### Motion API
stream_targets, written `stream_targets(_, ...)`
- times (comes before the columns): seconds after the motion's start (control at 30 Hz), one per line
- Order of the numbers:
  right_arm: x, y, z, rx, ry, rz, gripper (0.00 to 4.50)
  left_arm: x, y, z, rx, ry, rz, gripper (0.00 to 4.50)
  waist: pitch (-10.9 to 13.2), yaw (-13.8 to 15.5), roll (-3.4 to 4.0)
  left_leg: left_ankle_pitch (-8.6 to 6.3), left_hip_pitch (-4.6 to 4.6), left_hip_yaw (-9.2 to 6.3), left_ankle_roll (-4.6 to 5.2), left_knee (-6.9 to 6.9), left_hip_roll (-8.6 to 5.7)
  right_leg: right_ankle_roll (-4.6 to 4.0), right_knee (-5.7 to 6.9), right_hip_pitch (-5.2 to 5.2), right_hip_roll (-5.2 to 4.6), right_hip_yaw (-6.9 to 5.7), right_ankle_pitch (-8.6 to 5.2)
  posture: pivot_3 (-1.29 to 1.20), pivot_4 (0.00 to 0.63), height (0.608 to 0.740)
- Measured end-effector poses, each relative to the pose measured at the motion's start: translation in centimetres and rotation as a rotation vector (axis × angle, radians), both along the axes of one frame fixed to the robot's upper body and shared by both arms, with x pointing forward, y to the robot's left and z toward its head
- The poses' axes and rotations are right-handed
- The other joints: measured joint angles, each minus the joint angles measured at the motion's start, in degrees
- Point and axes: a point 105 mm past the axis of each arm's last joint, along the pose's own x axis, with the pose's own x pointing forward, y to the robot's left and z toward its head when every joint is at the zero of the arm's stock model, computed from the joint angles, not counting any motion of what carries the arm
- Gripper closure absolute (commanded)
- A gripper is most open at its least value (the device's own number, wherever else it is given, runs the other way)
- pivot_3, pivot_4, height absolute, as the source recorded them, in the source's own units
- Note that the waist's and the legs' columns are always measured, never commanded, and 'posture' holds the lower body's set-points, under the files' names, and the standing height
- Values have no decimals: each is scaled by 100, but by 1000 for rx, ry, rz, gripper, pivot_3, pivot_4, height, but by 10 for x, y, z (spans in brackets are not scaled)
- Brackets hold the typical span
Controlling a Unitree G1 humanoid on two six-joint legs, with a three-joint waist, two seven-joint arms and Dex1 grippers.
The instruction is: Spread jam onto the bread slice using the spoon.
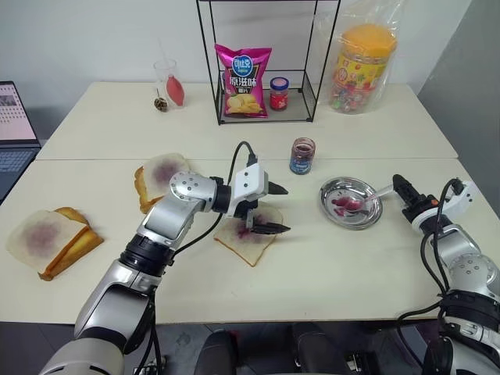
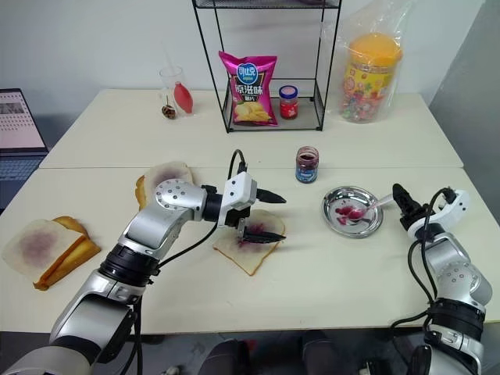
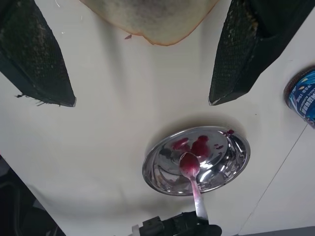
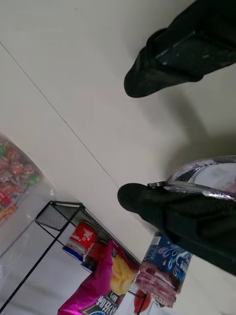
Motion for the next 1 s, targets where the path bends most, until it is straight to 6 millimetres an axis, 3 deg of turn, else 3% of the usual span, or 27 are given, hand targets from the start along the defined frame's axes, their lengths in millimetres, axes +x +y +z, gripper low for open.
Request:
stream_targets(0.1, 0, 0, -3, -1, 10, 4, 43, 1, 1, 1, -4, -4, 6, 0, 0, 0, 0, 0, 0, 0, 0, 0, 0, 0, 0, 0, 0, 0, 0, 0, 150, 740)
stream_targets(0.4, 1, -5, -6, -38, 31, 1, 43, 1, 1, 3, -4, -8, 10, 0, 0, 2, 0, 0, 0, 0, 0, 1, 0, 0, 1, 1, 0, 0, 0, 0, 150, 740)
stream_targets(0.5, -3, -15, 12, -103, 14, 8, 43, 6, 12, 12, -29, -7, 68, 0, 7, -2, 11, 0, -2, 3, 0, 1, -1, 0, 1, -2, -2, 3, 0, 0, 150, 740)
stream_targets(0.57, -9, -17, 37, -169, -35, 57, 43, 12, 30, 23, -54, 10, 138, 0, 10, -12, 17, 0, -1, -1, 0, -1, 0, 1, 3, -3, 0, 1, 0, 0, 150, 740)
stream_targets(0.63, -17, -7, 68, -229, -103, 164, 43, 19, 56, 35, -76, 34, 240, 0, 11, -34, 20, 0, 3, -10, 1, -2, 4, 1, 2, -1, 8, -2, 0, 0, 150, 740)
stream_targets(0.7, -35, 15, 87, -333, -125, 365, 43, 13, 80, 45, -66, 62, 298, 0, 14, -34, 24, 0, 2, -13, 1, -10, 5, 1, 0, -3, 8, -5, -1, 0, 150, 740)
stream_targets(0.87, -76, 51, 91, -518, -74, 728, 43, -4, 126, 48, -34, 133, 419, 0, 17, -16, 23, -1, -3, -5, 1, -3, 4, -5, -1, -3, -3, -10, -7, 0, 150, 740)
stream_targets(0.9, -90, 59, 82, -550, -20, 837, 43, -10, 142, 43, -8, 170, 463, 0, 15, -16, 16, -1, 7, -6, 0, -1, 5, -1, -3, 7, -6, -17, -15, 0, 150, 740)
stream_targets(1.0, -105, 66, 71, -596, 38, 961, 43, -21, 168, 37, 16, 217, 533, 0, 15, -6, 0, -1, 7, -4, 0, 5, 4, 0, -2, 9, -10, -17, -14, 0, 150, 740)
